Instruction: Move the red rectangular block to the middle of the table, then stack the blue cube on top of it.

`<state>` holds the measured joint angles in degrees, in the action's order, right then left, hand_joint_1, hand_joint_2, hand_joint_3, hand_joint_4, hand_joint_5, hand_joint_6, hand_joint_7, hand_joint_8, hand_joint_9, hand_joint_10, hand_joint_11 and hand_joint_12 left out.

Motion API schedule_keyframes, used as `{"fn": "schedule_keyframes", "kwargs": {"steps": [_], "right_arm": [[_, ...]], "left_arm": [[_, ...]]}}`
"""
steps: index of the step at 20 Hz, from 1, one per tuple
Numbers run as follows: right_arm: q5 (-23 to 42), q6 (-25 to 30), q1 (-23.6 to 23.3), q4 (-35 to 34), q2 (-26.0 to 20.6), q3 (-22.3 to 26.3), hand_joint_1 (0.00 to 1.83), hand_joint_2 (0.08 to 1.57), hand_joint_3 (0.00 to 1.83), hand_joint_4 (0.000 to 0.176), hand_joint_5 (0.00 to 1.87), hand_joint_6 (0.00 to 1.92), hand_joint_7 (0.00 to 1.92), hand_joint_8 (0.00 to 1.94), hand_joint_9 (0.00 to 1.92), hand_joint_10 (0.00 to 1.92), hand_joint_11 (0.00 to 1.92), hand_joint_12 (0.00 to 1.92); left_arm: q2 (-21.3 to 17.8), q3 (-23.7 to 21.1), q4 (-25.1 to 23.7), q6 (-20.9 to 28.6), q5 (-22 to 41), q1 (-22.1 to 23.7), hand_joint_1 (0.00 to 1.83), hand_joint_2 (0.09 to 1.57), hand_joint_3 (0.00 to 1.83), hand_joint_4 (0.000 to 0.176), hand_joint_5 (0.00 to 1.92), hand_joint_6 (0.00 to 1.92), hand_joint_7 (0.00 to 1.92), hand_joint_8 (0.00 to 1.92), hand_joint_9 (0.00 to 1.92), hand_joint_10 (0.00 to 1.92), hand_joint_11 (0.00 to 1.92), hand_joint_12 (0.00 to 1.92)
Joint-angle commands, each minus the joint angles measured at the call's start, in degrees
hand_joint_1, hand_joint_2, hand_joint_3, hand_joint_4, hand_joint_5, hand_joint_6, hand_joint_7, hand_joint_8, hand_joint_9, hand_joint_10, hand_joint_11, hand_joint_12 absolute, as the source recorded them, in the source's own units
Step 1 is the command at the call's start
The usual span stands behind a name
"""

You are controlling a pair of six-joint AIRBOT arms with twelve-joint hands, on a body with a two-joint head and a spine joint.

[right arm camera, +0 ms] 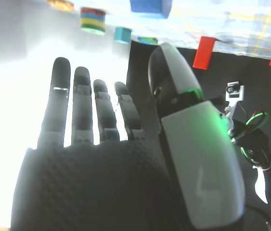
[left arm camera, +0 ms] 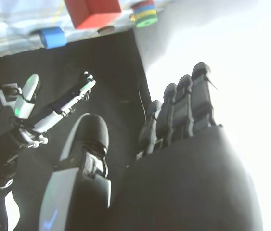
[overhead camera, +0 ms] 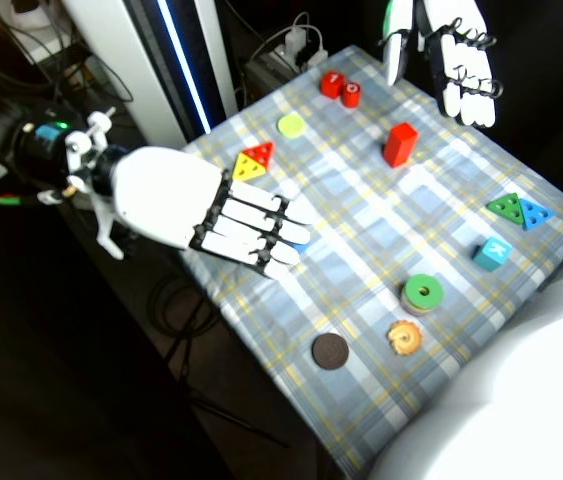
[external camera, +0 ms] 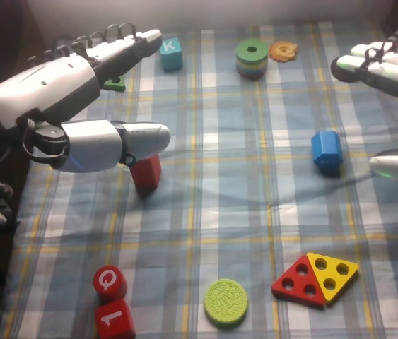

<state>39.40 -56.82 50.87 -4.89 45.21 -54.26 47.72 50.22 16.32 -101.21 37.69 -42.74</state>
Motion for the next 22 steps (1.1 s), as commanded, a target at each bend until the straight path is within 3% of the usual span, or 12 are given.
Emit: {"fn": "schedule_keyframes", "kwargs": {"steps": [1,2,4,7,8,10,11,13,15,17,21,22], "right_arm": [[7.8,-0.09,-0.84,-0.66,0.22,-0.03,0.36,1.15,0.01,0.029,0.0,0.0,0.0,0.0,0.0,0.1,0.0,0.9],[8.12,-0.09,-0.84,-0.66,0.45,-0.05,0.38,1.15,0.0,0.031,0.0,0.0,0.0,0.0,0.0,0.07,0.0,0.88],[8.39,-0.09,-0.84,-0.72,1.02,-0.21,0.38,1.14,0.0,0.026,0.0,0.0,0.0,0.0,0.0,0.05,0.0,0.88],[8.51,-0.09,-0.96,-1.02,2.05,-0.82,0.42,1.13,0.0,0.011,0.0,0.0,0.0,0.0,0.01,0.06,0.0,1.01],[8.63,-0.09,-1.1,-1.1,2.21,-0.93,0.45,1.14,0.0,0.0,0.0,0.0,0.04,0.01,0.02,0.15,0.0,1.4],[8.7,-0.09,-1.59,-1.13,2.23,-1.03,0.48,1.13,0.0,0.0,0.0,0.0,0.02,0.01,0.0,0.23,0.0,1.22],[8.7,-0.09,-1.78,-1.13,2.23,-1.12,0.47,1.13,0.0,0.0,0.0,0.0,0.02,0.0,0.0,0.21,0.0,1.1],[8.7,-0.09,-1.93,-1.17,2.23,-1.27,0.46,1.14,0.0,0.0,0.0,0.0,0.02,0.0,0.0,0.21,0.0,1.16],[8.7,-0.09,-1.94,-1.45,2.23,-1.33,0.41,1.14,0.0,0.0,0.0,0.0,0.03,0.0,0.0,0.21,0.0,1.13],[8.68,-0.08,-1.93,-1.64,2.23,-1.33,0.42,1.13,0.0,0.004,0.0,0.0,0.0,0.0,0.0,0.08,0.0,0.84],[8.66,-0.08,-1.92,-1.73,2.23,-1.32,0.42,1.14,0.0,0.004,0.0,0.0,0.0,0.0,0.01,0.08,0.0,0.93],[8.6,-0.07,-1.91,-1.73,2.23,-1.32,0.43,1.14,0.0,0.013,0.0,0.0,0.0,0.0,0.0,0.07,0.0,0.95]], "left_arm": [[0.07,0.06,-0.23,0.04,7.94,0.4,0.49,1.19,0.0,0.04,0.0,0.0,0.0,0.0,0.0,0.0,0.0,0.0],[0.28,0.19,0.04,0.04,8.18,0.41,0.51,1.18,0.0,0.029,0.0,0.0,0.0,0.0,0.0,0.0,0.0,0.0],[1.1,0.62,0.57,0.04,8.67,0.42,0.52,1.17,0.0,0.046,0.0,0.0,0.0,0.0,0.0,0.0,0.0,0.0],[1.84,0.97,1.12,0.04,9.19,0.44,0.59,1.15,0.0,0.036,0.0,0.0,0.0,0.0,0.0,0.0,0.0,0.0],[1.85,1.01,1.39,0.04,9.26,0.42,0.59,1.13,0.0,0.058,0.0,0.0,0.0,0.0,0.0,0.0,0.0,0.0],[1.85,1.16,2.26,0.04,8.89,-0.03,0.59,1.12,0.0,0.055,0.03,0.01,0.0,0.0,0.0,0.0,0.0,0.0],[1.85,1.38,3.0,0.04,8.48,-0.5,0.66,1.1,0.0,0.035,0.08,0.03,0.0,0.0,0.0,0.0,0.0,0.0],[1.86,2.09,4.23,0.04,6.77,-1.55,0.68,1.09,0.0,0.046,0.1,0.03,0.02,0.01,0.0,0.0,0.0,0.0],[2.09,2.93,5.59,-0.32,4.66,-1.87,0.71,1.08,0.0,0.034,0.13,0.04,0.04,0.01,0.0,0.0,0.0,0.0],[3.4,4.13,9.39,-5.76,0.21,-1.98,0.73,1.04,0.0,0.001,0.18,0.03,0.08,0.0,0.0,0.0,0.0,0.0],[5.47,6.25,10.7,-6.53,-3.25,-1.93,0.75,1.03,0.0,0.032,0.2,0.03,0.08,0.0,0.0,0.0,0.0,0.0],[6.24,6.89,11.46,-7.41,-4.22,-1.87,0.75,1.03,0.0,0.036,0.21,0.03,0.08,0.0,0.0,0.0,0.0,0.0]]}}
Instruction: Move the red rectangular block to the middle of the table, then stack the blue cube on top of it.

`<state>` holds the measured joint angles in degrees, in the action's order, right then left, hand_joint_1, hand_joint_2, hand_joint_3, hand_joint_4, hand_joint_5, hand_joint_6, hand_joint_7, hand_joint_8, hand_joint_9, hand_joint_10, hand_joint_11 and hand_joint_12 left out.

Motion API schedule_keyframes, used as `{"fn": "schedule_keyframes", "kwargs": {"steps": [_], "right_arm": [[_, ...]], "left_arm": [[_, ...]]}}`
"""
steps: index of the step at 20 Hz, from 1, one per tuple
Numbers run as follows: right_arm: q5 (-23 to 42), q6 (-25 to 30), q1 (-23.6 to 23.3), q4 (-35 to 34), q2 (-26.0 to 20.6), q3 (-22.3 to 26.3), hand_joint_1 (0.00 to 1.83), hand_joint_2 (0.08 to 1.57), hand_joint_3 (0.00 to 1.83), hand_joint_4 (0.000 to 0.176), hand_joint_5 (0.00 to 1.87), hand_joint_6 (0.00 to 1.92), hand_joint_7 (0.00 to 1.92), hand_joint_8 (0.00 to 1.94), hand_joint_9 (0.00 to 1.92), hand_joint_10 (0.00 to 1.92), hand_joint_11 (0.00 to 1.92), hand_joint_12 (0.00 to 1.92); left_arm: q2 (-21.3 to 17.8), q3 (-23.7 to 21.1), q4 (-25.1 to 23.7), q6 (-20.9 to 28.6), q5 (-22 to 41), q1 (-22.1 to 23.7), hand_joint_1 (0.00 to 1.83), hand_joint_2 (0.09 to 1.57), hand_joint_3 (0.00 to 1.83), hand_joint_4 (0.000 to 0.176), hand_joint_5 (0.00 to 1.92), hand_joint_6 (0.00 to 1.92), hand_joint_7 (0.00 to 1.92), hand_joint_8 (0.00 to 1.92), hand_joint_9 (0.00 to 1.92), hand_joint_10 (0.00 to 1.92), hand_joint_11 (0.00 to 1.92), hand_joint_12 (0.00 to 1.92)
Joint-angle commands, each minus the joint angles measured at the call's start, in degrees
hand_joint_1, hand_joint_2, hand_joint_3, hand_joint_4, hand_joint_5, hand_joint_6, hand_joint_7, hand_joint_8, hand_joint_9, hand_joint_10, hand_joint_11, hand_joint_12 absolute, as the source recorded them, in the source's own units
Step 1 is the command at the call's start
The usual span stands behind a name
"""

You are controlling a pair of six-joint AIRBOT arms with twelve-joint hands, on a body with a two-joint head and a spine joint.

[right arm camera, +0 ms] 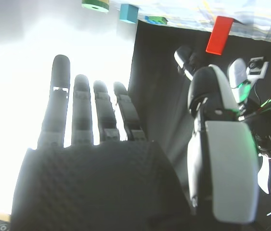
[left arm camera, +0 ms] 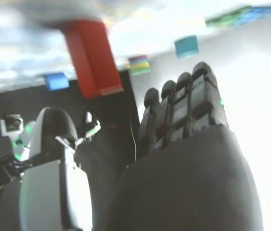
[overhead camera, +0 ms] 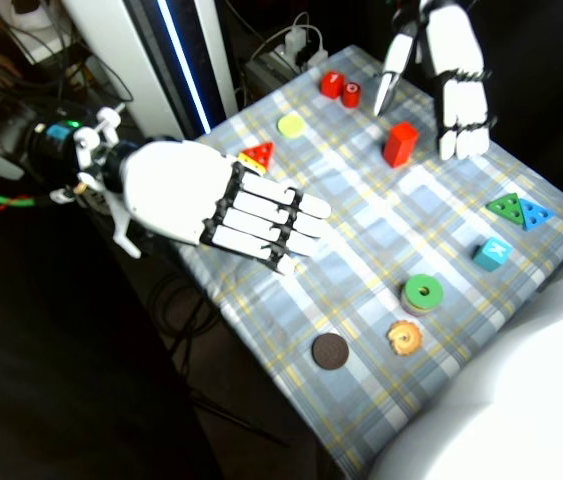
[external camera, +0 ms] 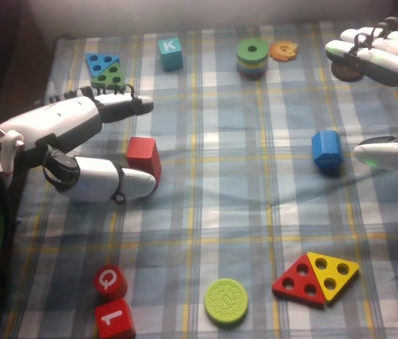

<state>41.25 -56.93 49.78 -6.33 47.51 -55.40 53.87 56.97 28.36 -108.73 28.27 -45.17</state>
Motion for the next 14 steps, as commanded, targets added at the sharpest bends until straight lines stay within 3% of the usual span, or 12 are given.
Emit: {"fn": "schedule_keyframes", "kwargs": {"steps": [1,3,4,5,6,7,8,9,10,11,13,14], "right_arm": [[6.69,0.04,-0.81,-0.29,-0.07,-0.17,0.45,1.13,0.0,0.031,0.0,0.0,0.0,0.0,0.0,0.03,0.0,0.95],[6.63,0.08,-0.77,-0.3,-0.07,-0.16,0.46,1.14,0.0,0.038,0.0,0.0,0.0,0.0,0.0,0.0,0.0,0.74],[6.62,0.13,-0.75,-0.3,-0.06,-0.15,0.45,1.14,0.0,0.041,0.0,0.0,0.0,0.0,0.0,0.0,0.0,0.71],[6.61,0.2,-0.72,-0.3,-0.06,-0.15,0.44,1.14,0.0,0.036,0.0,0.0,0.0,0.0,0.0,0.0,0.0,0.77],[6.61,0.27,-0.69,-0.3,-0.06,-0.15,0.45,1.14,0.0,0.04,0.0,0.0,0.0,0.0,0.0,0.0,0.0,0.7],[6.61,0.3,-0.67,-0.3,-0.06,-0.15,0.45,1.14,0.0,0.042,0.0,0.0,0.0,0.0,0.0,0.0,0.0,0.62],[6.61,0.34,-0.65,-0.3,-0.06,-0.15,0.42,1.14,0.0,0.041,0.0,0.0,0.0,0.0,0.0,0.0,0.0,0.71],[6.61,0.38,-0.62,-0.34,-0.06,-0.15,0.42,1.14,0.0,0.044,0.0,0.0,0.0,0.0,0.0,0.0,0.0,0.79],[6.61,0.38,-0.56,-0.4,-0.06,-0.16,0.42,1.14,0.0,0.041,0.0,0.0,0.0,0.0,0.0,0.0,0.0,0.88],[6.61,0.38,-0.5,-0.45,-0.06,-0.16,0.43,1.14,0.0,0.031,0.0,0.0,0.0,0.0,0.01,0.01,0.0,0.95],[6.62,0.4,-0.38,-0.54,-0.06,-0.16,0.43,1.14,0.0,0.02,0.0,0.0,0.0,0.0,0.01,0.01,0.0,0.97],[6.62,0.41,-0.36,-0.54,-0.06,-0.15,0.43,1.14,0.0,0.018,0.0,0.0,0.01,0.0,0.04,0.04,0.0,1.1]], "left_arm": [[0.36,0.27,0.12,-0.77,4.99,0.59,0.75,1.02,0.0,0.035,0.22,0.03,0.09,0.0,0.0,0.0,0.0,0.0],[0.95,0.29,2.09,-4.37,4.93,0.67,0.76,1.03,0.0,0.029,0.25,0.03,0.1,0.01,0.0,0.0,0.0,0.0],[1.14,0.31,2.66,-5.38,4.85,0.69,0.78,1.03,0.0,0.027,0.28,0.04,0.12,0.01,0.01,0.01,0.0,0.0],[1.33,0.4,2.92,-5.92,4.72,0.71,0.8,1.04,0.0,0.011,0.33,0.06,0.13,0.02,0.02,0.01,0.0,0.0],[1.46,0.53,3.07,-6.03,4.61,0.71,0.81,1.05,0.01,0.013,0.37,0.08,0.14,0.02,0.03,0.01,0.0,0.0],[1.58,0.65,3.22,-6.03,4.53,0.71,0.87,1.08,0.0,0.0,0.49,0.1,0.22,0.01,0.07,0.02,0.0,0.0],[1.8,0.88,3.4,-6.03,4.41,0.72,0.9,1.11,0.0,0.0,0.6,0.11,0.3,0.01,0.13,0.03,0.0,0.0],[2.15,1.19,3.65,-6.03,4.39,0.74,0.95,1.24,0.0,0.031,0.71,1.1,0.41,0.02,0.22,0.07,0.02,0.01],[2.38,1.44,3.94,-6.03,4.4,0.78,1.01,1.23,0.0,0.0,0.77,1.25,0.63,0.24,0.23,0.5,0.0,0.74],[2.45,1.44,3.93,-6.03,4.55,1.0,1.15,1.24,0.0,0.0,0.88,1.16,0.6,1.25,0.17,0.98,0.0,1.3],[2.66,1.41,3.53,-6.04,5.48,1.76,1.19,1.21,0.0,0.0,0.93,0.99,0.67,1.53,0.18,1.47,0.0,1.86],[2.63,1.04,3.11,-6.04,6.43,2.15,1.19,1.22,0.0,0.0,0.88,1.0,0.72,1.56,0.23,1.64,0.0,1.91]]}}
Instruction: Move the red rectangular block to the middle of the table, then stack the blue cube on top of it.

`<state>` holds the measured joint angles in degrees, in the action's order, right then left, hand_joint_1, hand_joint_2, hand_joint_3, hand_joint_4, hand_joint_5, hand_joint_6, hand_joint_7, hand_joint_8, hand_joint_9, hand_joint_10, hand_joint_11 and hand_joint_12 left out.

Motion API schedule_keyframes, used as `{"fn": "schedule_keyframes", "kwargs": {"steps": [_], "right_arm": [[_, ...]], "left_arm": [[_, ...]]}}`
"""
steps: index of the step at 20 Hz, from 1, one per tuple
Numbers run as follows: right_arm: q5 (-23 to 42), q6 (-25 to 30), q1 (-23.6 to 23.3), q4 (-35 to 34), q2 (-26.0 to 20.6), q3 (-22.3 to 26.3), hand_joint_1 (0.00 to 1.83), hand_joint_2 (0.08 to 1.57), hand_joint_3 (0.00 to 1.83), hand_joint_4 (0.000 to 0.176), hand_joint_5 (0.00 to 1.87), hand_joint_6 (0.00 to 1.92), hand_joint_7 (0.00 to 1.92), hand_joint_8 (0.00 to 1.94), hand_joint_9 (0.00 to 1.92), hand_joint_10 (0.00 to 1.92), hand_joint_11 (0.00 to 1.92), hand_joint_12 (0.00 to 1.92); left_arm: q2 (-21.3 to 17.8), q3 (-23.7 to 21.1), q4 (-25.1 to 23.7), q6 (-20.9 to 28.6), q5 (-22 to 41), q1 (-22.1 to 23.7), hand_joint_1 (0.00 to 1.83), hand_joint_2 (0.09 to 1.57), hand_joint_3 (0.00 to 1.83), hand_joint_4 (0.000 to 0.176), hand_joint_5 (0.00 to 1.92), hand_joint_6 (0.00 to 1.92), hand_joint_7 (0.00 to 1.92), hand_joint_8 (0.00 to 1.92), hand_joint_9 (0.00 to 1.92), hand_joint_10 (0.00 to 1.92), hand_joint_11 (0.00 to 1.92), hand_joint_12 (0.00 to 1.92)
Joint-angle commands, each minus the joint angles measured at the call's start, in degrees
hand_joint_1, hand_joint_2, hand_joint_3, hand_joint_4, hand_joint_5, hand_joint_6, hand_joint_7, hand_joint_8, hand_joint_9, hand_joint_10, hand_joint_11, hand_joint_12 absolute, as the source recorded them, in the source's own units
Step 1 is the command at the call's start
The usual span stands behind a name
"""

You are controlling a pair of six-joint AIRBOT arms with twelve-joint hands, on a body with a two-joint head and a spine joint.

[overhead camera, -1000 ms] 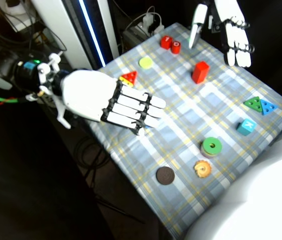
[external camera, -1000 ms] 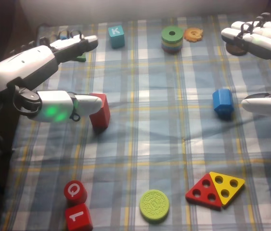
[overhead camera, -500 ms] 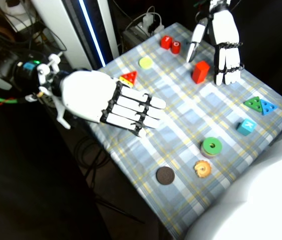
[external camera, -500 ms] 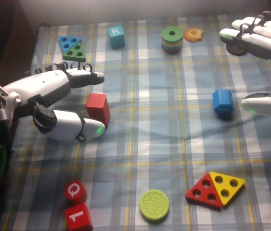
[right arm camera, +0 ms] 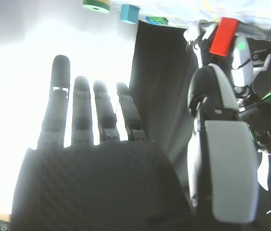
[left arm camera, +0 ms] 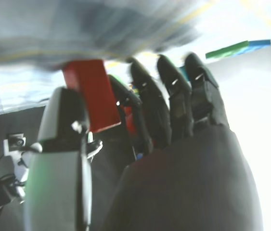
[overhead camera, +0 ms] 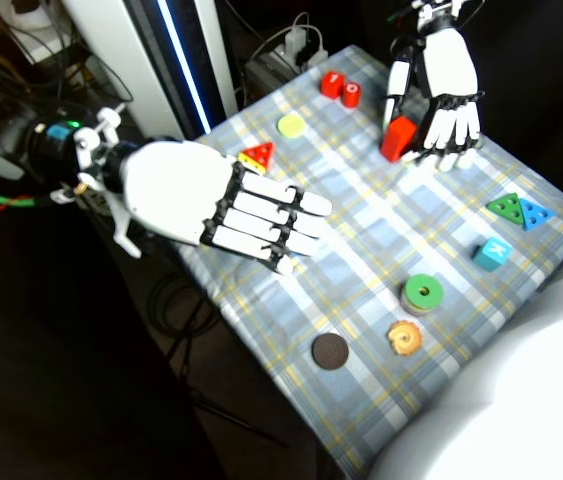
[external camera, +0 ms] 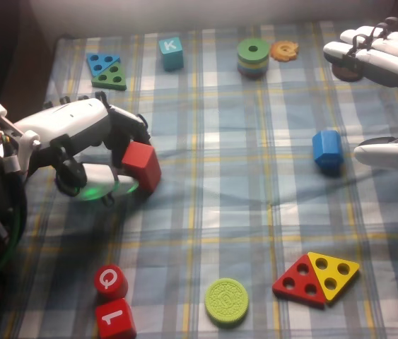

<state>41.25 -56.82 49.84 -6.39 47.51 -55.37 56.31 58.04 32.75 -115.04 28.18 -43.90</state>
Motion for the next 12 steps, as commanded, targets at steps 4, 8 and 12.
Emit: {"fn": "schedule_keyframes", "kwargs": {"steps": [4,8,12], "right_arm": [[6.64,0.35,-0.3,-0.6,-0.06,-0.16,0.41,1.14,0.0,0.015,0.0,0.0,0.0,0.0,0.01,0.06,0.0,0.91],[6.66,0.43,-0.27,-0.61,-0.04,-0.12,0.42,1.16,0.0,0.012,0.0,0.0,0.0,0.0,0.0,0.01,0.0,0.58],[6.67,0.43,-0.2,-0.61,0.07,-0.13,0.43,1.16,0.0,0.03,0.0,0.0,0.0,0.0,0.0,0.0,0.0,0.2]], "left_arm": [[0.18,-1.86,-5.3,0.84,9.34,2.96,1.19,1.22,0.0,0.0,0.82,1.05,0.78,1.52,0.3,1.65,0.0,1.92],[3.11,-0.17,-7.85,3.83,10.23,6.42,1.19,1.22,0.0,0.0,0.82,1.07,0.76,1.54,0.24,1.62,0.0,1.92],[8.55,5.04,-7.43,3.92,5.94,10.59,1.16,1.28,0.0,0.0,0.74,1.2,0.65,1.72,0.11,1.87,0.0,1.92]]}}
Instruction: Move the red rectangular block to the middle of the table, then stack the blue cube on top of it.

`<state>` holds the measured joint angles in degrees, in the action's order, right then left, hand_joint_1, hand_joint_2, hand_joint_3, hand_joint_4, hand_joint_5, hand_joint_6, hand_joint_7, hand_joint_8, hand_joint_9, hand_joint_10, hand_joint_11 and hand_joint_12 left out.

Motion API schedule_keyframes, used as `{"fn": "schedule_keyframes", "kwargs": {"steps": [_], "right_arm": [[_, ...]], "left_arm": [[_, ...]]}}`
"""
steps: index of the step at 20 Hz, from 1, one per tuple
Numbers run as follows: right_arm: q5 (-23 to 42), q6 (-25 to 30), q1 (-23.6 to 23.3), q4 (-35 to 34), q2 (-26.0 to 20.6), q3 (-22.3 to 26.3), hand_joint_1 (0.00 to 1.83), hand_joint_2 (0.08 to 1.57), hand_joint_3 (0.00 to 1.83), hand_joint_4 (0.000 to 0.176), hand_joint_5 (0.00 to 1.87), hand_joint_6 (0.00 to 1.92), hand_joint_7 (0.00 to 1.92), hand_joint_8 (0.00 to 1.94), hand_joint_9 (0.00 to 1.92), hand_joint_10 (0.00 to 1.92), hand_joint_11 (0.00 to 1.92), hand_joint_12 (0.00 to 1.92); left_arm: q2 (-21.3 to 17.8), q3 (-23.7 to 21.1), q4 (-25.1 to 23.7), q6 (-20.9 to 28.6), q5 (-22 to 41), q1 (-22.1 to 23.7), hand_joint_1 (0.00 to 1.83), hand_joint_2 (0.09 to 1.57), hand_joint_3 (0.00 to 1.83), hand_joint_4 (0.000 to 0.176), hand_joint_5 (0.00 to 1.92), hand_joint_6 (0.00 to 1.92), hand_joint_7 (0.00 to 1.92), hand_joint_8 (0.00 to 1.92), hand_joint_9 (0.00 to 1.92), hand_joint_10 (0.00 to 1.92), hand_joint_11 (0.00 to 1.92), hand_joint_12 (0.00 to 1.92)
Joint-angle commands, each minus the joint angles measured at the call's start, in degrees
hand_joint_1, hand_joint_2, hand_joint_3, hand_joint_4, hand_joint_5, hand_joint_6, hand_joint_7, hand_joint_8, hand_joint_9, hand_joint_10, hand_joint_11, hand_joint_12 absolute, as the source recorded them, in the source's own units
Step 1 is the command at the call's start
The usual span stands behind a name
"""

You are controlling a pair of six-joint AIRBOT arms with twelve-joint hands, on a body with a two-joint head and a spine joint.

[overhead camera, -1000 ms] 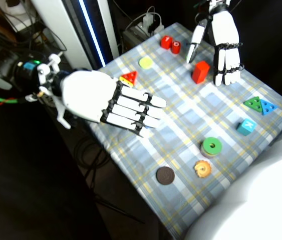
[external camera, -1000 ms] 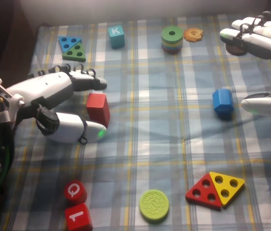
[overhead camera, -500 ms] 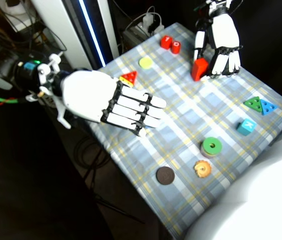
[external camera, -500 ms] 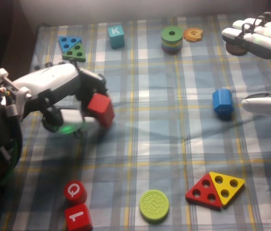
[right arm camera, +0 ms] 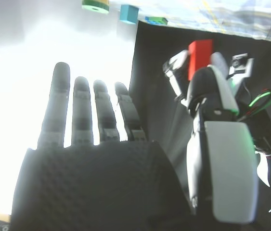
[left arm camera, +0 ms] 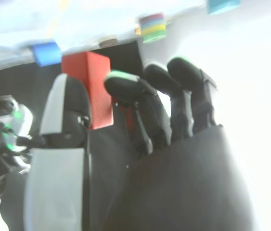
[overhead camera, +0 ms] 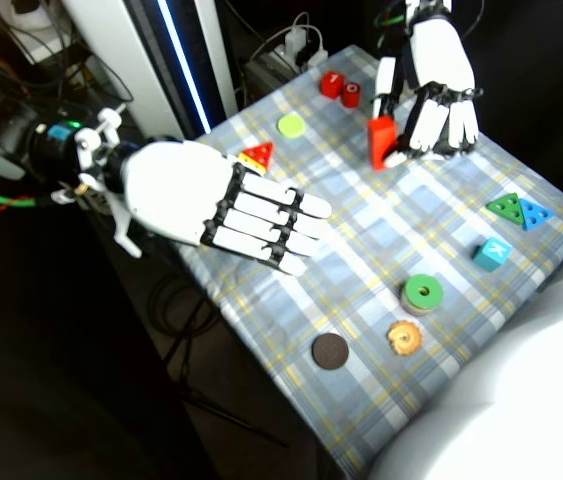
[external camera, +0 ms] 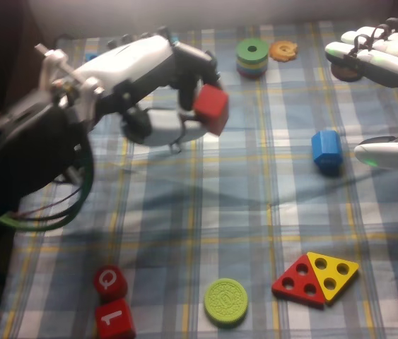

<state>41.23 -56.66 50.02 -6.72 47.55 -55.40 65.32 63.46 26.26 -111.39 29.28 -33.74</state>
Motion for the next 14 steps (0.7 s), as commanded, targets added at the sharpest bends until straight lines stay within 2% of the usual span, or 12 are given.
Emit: {"fn": "schedule_keyframes", "kwargs": {"steps": [1,2,3,5,7,8,9,10,11,12,13,14], "right_arm": [[6.69,0.28,-0.37,-0.28,0.05,-0.12,0.44,1.17,0.0,0.031,0.0,0.0,0.0,0.0,0.01,0.01,0.0,0.25],[6.69,0.28,-0.37,-0.28,0.07,-0.12,0.43,1.17,0.0,0.027,0.0,0.0,0.0,0.0,0.01,0.01,0.0,0.31],[6.69,0.28,-0.37,-0.28,0.14,-0.13,0.47,1.15,0.0,0.032,0.0,0.0,0.0,0.0,0.01,0.01,0.0,0.32],[6.68,0.28,-0.32,-0.27,0.27,-0.19,0.41,1.15,0.0,0.032,0.0,0.0,0.0,0.0,0.01,0.02,0.0,0.44],[6.67,0.28,-0.32,-0.27,0.28,-0.23,0.34,1.15,0.0,0.008,0.0,0.0,0.0,0.0,0.01,0.04,0.0,0.36],[6.66,0.29,-0.29,-0.27,0.28,-0.25,0.34,1.15,0.0,0.001,0.0,0.0,0.0,0.0,0.0,0.06,0.0,0.43],[6.66,0.29,-0.26,-0.27,0.32,-0.27,0.37,1.15,0.0,0.0,0.0,0.0,0.0,0.0,0.01,0.11,0.0,0.6],[6.66,0.31,-0.24,-0.27,0.34,-0.27,0.38,1.15,0.0,0.004,0.0,0.0,0.0,0.0,0.0,0.14,0.0,0.65],[6.66,0.34,-0.24,-0.27,0.34,-0.27,0.39,1.15,0.0,0.016,0.0,0.0,0.0,0.0,0.0,0.13,0.0,0.66],[6.67,0.4,-0.24,-0.27,0.34,-0.29,0.36,1.15,0.0,0.03,0.0,0.0,0.0,0.0,0.0,0.1,0.0,0.66],[6.67,0.42,-0.24,-0.27,0.34,-0.29,0.36,1.15,0.0,0.03,0.0,0.0,0.0,0.0,0.0,0.1,0.0,0.66],[6.67,0.47,-0.22,-0.27,0.34,-0.3,0.37,1.14,0.0,0.023,0.0,0.0,0.0,0.0,0.0,0.1,0.0,0.72]], "left_arm": [[1.02,1.28,-0.24,0.28,3.15,1.4,1.15,1.29,0.0,0.0,0.71,1.23,0.65,1.74,0.14,1.83,0.0,1.92],[2.45,2.98,0.19,0.28,1.56,2.35,1.16,1.28,0.0,0.0,0.72,1.2,0.69,1.7,0.17,1.83,0.0,1.92],[4.29,5.28,0.95,0.29,-0.6,3.38,1.18,1.23,0.0,0.0,0.81,1.11,0.77,1.51,0.25,1.69,0.0,1.92],[6.51,8.18,2.18,0.29,-3.08,4.22,1.19,1.2,0.0,0.0,0.87,1.02,0.79,1.47,0.34,1.6,0.0,1.92],[8.59,11.13,4.08,0.29,-5.83,4.57,1.24,1.16,0.0,0.0,0.96,0.82,0.88,1.43,0.53,1.78,0.12,1.92],[9.68,12.71,5.45,0.29,-6.79,4.61,1.24,1.16,0.0,0.0,0.96,0.81,0.86,1.46,0.5,1.88,0.16,1.92],[10.65,14.04,6.37,0.29,-7.69,4.65,1.24,1.15,0.0,0.0,0.99,0.77,0.87,1.44,0.5,1.91,0.21,1.92],[11.58,15.18,7.05,0.29,-8.63,4.64,1.24,1.16,0.0,0.0,0.99,0.79,0.85,1.46,0.46,1.92,0.21,1.92],[11.97,15.68,7.42,0.29,-9.02,4.49,1.22,1.19,0.01,0.0,0.89,0.94,0.8,1.53,0.31,1.84,0.07,1.92],[12.1,15.93,7.87,0.29,-9.26,4.13,0.93,1.24,0.01,0.116,0.73,1.35,0.44,1.01,0.06,1.47,0.0,1.92],[12.1,15.94,7.94,0.29,-9.27,4.07,0.93,1.24,0.01,0.116,0.73,1.35,0.44,1.01,0.06,1.47,0.0,1.92],[12.06,15.94,8.15,0.29,-9.27,3.84,0.9,1.16,0.0,0.006,0.59,0.86,0.46,0.75,0.07,1.27,0.0,1.82]]}}
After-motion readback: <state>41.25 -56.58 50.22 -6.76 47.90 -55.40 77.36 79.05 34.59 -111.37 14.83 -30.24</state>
